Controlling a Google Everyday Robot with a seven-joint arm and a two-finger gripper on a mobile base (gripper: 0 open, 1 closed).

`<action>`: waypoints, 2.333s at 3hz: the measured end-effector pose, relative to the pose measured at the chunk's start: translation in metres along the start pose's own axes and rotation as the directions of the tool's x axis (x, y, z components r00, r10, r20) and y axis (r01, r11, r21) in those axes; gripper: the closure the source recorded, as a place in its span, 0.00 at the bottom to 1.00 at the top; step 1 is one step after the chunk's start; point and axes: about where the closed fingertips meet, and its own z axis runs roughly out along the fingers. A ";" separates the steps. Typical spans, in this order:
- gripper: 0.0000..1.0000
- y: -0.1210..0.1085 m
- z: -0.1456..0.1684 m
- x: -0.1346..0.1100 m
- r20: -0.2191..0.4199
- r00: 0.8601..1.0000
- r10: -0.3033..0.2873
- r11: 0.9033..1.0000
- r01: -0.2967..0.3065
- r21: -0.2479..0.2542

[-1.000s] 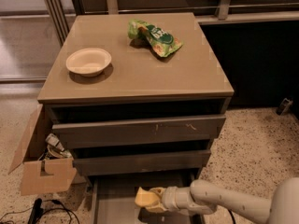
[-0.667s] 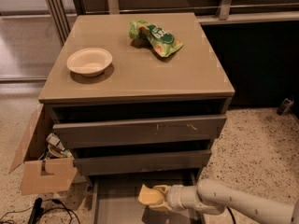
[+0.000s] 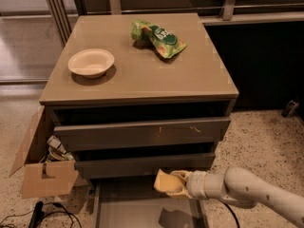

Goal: Pick sponge from bottom drawer and place on counter

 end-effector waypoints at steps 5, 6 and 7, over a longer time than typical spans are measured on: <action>1.00 -0.054 -0.169 -0.213 0.013 0.944 -0.330 0.936 0.325 0.138; 1.00 -0.054 -0.169 -0.213 0.013 0.944 -0.330 0.936 0.325 0.138; 1.00 -0.074 -0.183 -0.247 0.006 0.928 -0.373 0.916 0.367 0.164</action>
Offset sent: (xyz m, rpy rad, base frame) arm 0.0016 -0.0128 0.0560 0.0397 -0.0884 -0.0013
